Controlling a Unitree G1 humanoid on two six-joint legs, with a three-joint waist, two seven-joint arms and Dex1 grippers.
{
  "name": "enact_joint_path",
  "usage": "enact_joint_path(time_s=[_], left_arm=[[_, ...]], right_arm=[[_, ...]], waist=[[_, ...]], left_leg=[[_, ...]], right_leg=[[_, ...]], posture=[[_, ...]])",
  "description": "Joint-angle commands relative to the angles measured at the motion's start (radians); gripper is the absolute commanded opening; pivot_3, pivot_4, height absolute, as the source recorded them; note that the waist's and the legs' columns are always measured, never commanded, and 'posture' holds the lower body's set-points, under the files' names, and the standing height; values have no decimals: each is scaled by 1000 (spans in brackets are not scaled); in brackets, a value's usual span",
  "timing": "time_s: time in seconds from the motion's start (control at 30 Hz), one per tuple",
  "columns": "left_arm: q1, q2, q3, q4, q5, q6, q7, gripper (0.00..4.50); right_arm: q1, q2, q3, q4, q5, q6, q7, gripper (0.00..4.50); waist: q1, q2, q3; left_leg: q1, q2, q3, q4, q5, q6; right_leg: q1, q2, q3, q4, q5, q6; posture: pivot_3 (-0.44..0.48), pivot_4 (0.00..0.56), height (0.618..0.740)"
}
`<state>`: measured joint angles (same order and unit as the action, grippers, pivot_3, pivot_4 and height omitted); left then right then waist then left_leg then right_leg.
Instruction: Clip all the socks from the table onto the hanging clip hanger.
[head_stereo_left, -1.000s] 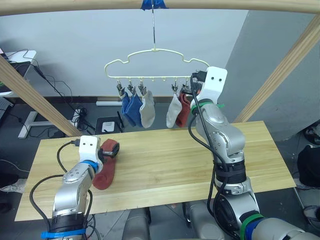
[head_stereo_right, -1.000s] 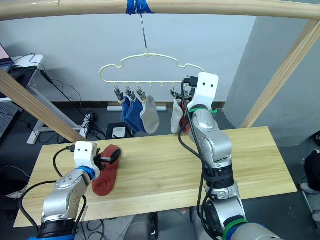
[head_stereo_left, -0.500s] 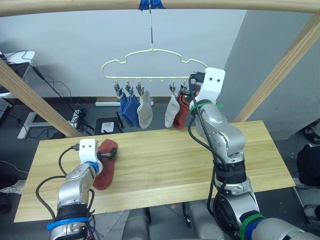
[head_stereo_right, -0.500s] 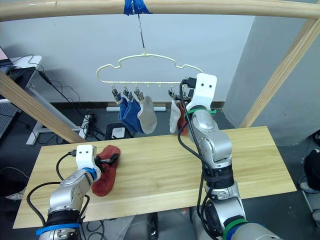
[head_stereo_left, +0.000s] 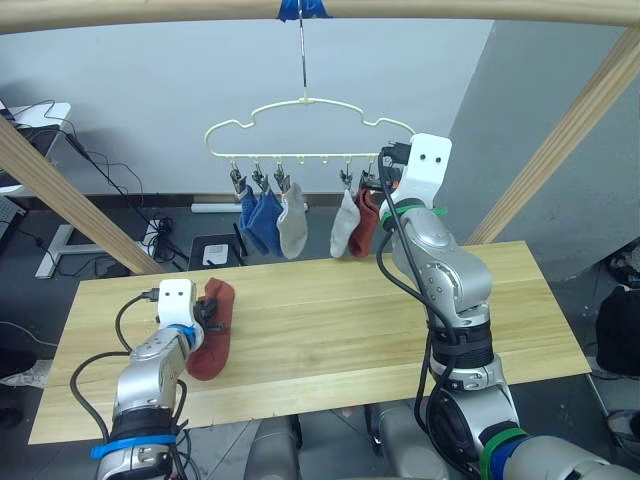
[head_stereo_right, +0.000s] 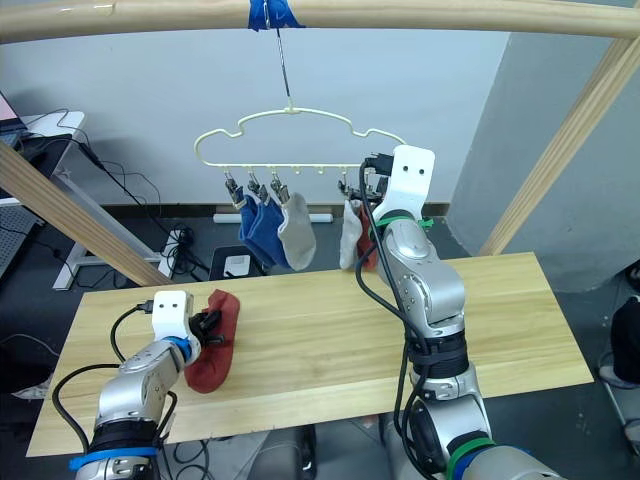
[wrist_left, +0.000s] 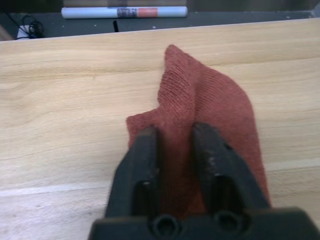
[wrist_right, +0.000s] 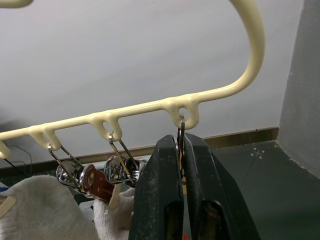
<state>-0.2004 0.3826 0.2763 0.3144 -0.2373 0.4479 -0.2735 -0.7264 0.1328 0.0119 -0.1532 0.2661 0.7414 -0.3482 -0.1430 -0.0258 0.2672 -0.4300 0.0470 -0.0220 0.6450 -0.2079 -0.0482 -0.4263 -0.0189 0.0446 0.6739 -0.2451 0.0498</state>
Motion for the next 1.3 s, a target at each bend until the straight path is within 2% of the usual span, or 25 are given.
enact_joint_path(time_s=[0.03, 0.13, 0.2, 0.37, 0.5, 0.63, 0.93, 1.1, 1.3], left_arm=[[31, -1, -23, -7, 17, -8, -12, 45], [38, 3, -34, -14, 28, -28, -16, 45], [51, 15, -84, -46, 65, -85, -45, 45], [68, 26, -296, -227, 157, -303, -197, 45], [31, -25, -445, -346, 177, -386, -284, 45], [-53, -130, -521, -357, 190, -403, -268, 45], [-300, -322, -504, -85, 268, -480, -85, 45], [-364, -355, -482, 9, 266, -499, -44, 45], [-398, -378, -463, 39, 259, -501, -27, 45]], right_arm=[[8, 66, 0, -48, 10, -11, 5, 0], [8, 68, 1, -46, 9, -14, 5, 0], [7, 69, 1, -45, 9, -17, 4, 0], [6, 67, -3, -51, 9, -17, 3, 0], [4, 63, -6, -58, 9, -14, 1, 0], [-3, 58, -8, -66, 9, -5, 0, 0], [-11, 47, 0, -83, -1, 12, 4, 0], [-11, 41, 3, -92, -11, 15, 6, 0], [-8, 39, 2, -98, -17, 18, 7, 0]], waist=[[0, 0, 0], [0, 0, 0], [0, 0, 0], [4, 0, 0], [3, 0, 0], [1, 0, 0], [-5, 0, 0], [-13, 0, 0], [-22, 0, 0]], left_leg=[[0, 0, 0, 0, 0, 0], [0, 0, 0, 0, 0, 0], [0, 0, 0, 0, 0, 0], [-1, 0, 0, -2, 0, 0], [-3, 0, 2, -3, 0, 0], [-3, 0, 3, -5, 0, 0], [-3, 0, 2, -4, 0, 0], [-3, 0, 2, -5, 0, 0], [-4, -1, 2, -5, 0, 0]], right_leg=[[0, 0, 0, 0, 0, 0], [0, 0, 0, 0, 0, 0], [0, 0, 0, -1, 0, 0], [0, -1, 0, -3, 1, -2], [0, -1, 0, -9, 2, -3], [0, -1, 1, -11, 2, -3], [0, 0, 1, -11, 0, 2], [0, 0, 1, -11, -1, 3], [0, 0, 1, -11, -1, 3]], posture=[[-211, 254, 740], [-209, 252, 740], [-210, 251, 740], [-215, 248, 740], [-227, 243, 740], [-234, 242, 740], [-263, 240, 740], [-274, 241, 740], [-277, 242, 740]])
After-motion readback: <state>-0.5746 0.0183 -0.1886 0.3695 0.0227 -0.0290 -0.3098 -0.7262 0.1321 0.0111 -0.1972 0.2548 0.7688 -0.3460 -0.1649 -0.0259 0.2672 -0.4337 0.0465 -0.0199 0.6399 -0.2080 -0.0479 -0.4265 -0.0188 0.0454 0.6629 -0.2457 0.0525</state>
